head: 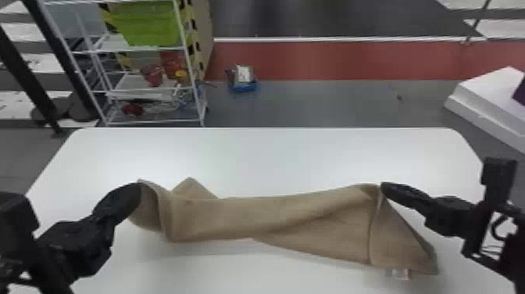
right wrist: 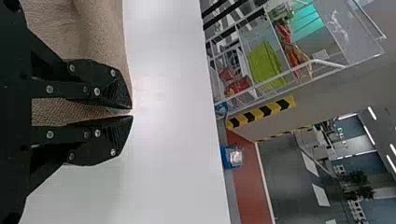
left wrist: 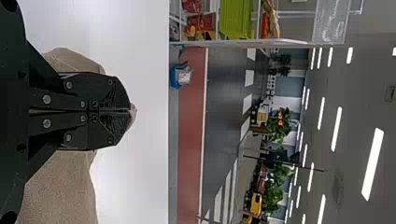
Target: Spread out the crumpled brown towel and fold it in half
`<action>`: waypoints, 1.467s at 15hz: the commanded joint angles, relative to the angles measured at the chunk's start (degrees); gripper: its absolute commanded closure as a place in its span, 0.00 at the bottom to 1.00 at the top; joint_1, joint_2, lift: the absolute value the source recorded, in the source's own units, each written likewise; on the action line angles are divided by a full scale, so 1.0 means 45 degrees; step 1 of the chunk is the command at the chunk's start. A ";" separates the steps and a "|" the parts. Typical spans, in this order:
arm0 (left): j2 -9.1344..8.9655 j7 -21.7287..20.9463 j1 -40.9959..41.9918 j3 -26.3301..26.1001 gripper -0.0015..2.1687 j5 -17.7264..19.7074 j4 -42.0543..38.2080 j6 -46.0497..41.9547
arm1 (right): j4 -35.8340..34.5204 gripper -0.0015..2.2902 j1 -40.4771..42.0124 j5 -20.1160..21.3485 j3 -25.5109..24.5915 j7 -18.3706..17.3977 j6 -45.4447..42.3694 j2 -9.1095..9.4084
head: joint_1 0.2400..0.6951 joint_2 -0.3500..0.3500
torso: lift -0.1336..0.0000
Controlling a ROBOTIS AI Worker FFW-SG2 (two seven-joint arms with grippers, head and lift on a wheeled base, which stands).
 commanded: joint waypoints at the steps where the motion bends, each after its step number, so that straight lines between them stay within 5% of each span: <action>1: 0.0000 -0.0020 0.0039 0.0077 0.62 -0.0004 -0.0075 0.0000 | 0.0019 0.90 -0.0173 0.0157 -0.0019 0.0114 0.1037 -0.0043 | 1.00 0.56 | 0.07; 2: -0.0019 -0.0020 0.0098 0.0097 0.62 -0.0004 -0.0173 0.0000 | -0.0157 0.85 -0.0154 0.0196 -0.0058 0.0173 0.1544 -0.0043 | 1.00 0.57 | 0.07; 3: -0.0019 -0.0020 0.0137 0.0097 0.62 -0.0004 -0.0231 0.0000 | -0.0274 0.58 0.0002 0.0177 -0.0078 0.0153 0.1583 -0.0043 | 1.00 0.57 | 0.07; 4: -0.0019 -0.0020 0.0137 0.0097 0.62 -0.0004 -0.0251 0.0000 | -0.0411 0.46 0.0042 0.0216 -0.0097 0.0153 0.1583 -0.0043 | 1.00 0.57 | 0.07; 6: -0.0019 -0.0020 0.0137 0.0018 0.62 -0.0004 -0.0251 0.0000 | -0.0430 0.46 0.0042 0.0294 -0.0097 0.0173 0.1583 -0.0063 | 1.00 0.57 | 0.07; 9: -0.0019 -0.0040 0.0156 -0.0060 0.62 -0.0004 -0.0270 0.0000 | -0.0391 0.19 0.0042 0.0294 0.0001 0.0153 0.1310 -0.0043 | 1.00 0.56 | 0.07; 10: -0.0019 -0.0059 0.0195 -0.0060 0.62 -0.0004 -0.0270 -0.0039 | -0.0313 0.17 -0.0017 0.0294 0.0059 0.0153 0.1232 -0.0043 | 1.00 0.56 | 0.07; 13: -0.0019 -0.0098 0.0332 -0.0138 0.62 -0.0004 -0.0251 -0.0351 | -0.0177 0.29 -0.0134 0.0411 0.0274 0.0173 0.1232 -0.0043 | 1.00 0.56 | 0.07; 18: -0.0039 -0.0098 0.0527 -0.0196 0.62 -0.0004 -0.0407 -0.0468 | -0.0098 0.80 -0.0310 0.0646 0.0489 0.0680 0.1466 -0.0063 | 1.00 0.58 | 0.07; 22: -0.0019 -0.0079 0.0801 -0.0157 0.62 -0.0004 -0.0661 -0.0703 | -0.0098 0.85 -0.0154 0.0216 0.0098 0.1012 0.1466 -0.0063 | 1.00 0.58 | 0.07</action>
